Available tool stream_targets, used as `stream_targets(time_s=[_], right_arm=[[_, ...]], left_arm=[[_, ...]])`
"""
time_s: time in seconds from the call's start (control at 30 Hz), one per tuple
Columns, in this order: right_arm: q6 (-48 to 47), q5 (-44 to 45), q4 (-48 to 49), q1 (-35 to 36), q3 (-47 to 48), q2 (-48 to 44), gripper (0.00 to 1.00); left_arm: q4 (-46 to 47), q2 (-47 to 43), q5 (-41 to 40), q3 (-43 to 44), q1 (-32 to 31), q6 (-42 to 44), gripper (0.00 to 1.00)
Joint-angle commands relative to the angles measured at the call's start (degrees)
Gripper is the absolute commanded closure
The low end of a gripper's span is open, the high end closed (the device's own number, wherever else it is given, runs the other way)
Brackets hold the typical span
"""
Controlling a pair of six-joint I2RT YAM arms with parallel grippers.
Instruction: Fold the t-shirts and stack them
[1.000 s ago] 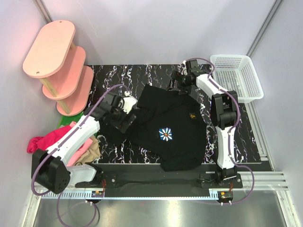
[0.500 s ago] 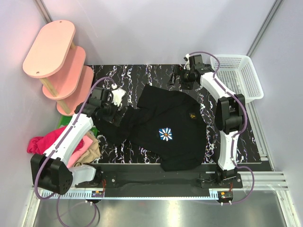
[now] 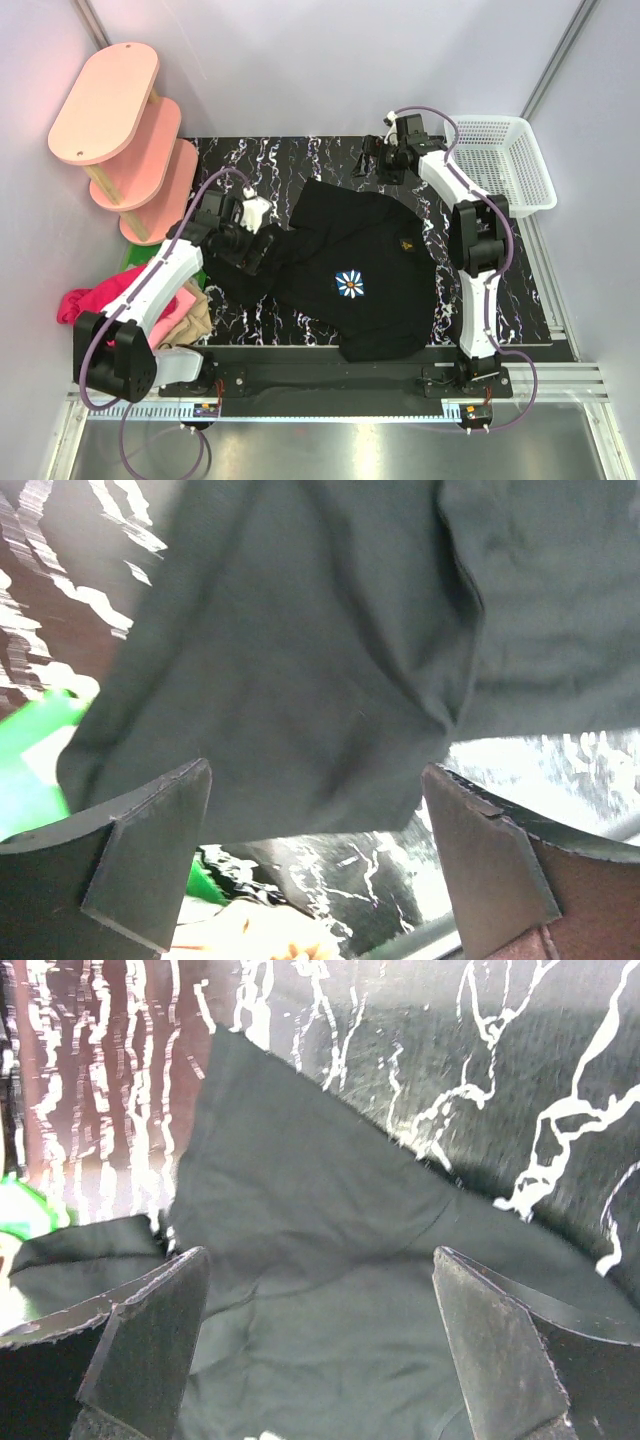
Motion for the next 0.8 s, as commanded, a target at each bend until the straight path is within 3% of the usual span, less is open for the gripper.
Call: stream_targets(time_s=[0.0,0.23,0.47,0.67,0.77], right_arm=[[-3.31,0.39,0.93,0.17,4.59,4.3,0.0],[-3.41,0.14,0.14,0.26,7.58,8.0,0.0],[-5.42,4.08,1.81,5.79,2.13,6.24,0.0],[-7.62,9.1,-1.69,8.52,10.2,10.98,0.0],[-7.53,8.75,-4.16,8.7,13.2,12.39,0.0]], left_arm=[[0.81,-0.25,3.44,-3.64,-2.37,3.32,0.09],[-0.77,2.83,1.59,-4.36,-6.95,4.29,0.1],[-1.04,8.19,-1.05,-1.99,-9.32,5.43,0.1],[0.9,12.06,-3.86,-0.93,-9.33,4.64,0.14],[2.39,13.99,-5.79,-0.32,-9.32,4.47,0.22]])
